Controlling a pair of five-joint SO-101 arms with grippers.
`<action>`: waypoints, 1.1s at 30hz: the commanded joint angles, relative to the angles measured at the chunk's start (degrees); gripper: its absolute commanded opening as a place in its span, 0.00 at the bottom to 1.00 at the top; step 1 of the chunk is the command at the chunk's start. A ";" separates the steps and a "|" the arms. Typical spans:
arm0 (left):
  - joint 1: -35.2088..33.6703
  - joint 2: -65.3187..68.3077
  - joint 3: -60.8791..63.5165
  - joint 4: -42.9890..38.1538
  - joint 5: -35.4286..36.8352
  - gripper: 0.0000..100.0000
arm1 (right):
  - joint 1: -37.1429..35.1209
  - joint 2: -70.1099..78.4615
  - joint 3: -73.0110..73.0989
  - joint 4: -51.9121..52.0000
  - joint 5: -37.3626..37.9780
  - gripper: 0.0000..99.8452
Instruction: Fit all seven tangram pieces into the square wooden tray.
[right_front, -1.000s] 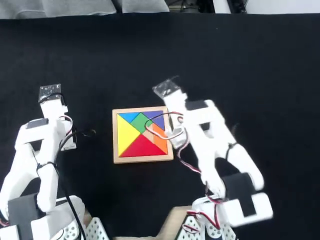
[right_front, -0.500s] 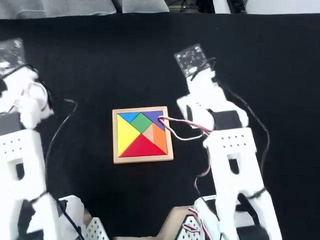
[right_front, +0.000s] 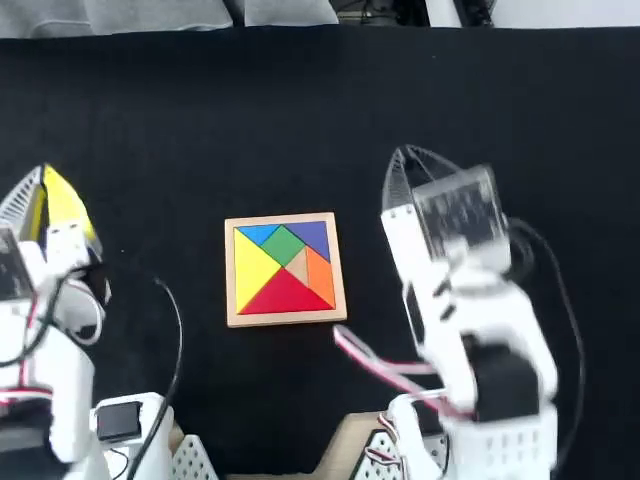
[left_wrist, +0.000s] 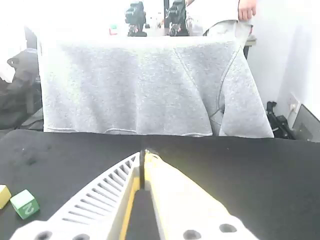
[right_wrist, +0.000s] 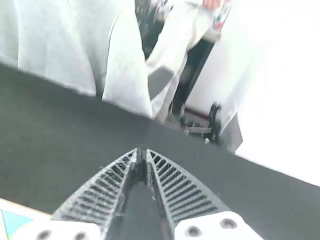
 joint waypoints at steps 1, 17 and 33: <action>0.66 -8.88 11.21 -3.78 0.09 0.03 | 1.05 -12.97 5.76 -1.23 -1.05 0.01; 0.75 -22.51 41.45 -8.26 0.53 0.14 | 12.48 -31.34 32.40 -7.74 -13.80 0.01; 5.23 -21.89 57.01 -16.62 0.62 0.12 | 12.92 -33.27 45.85 -17.05 -15.74 0.01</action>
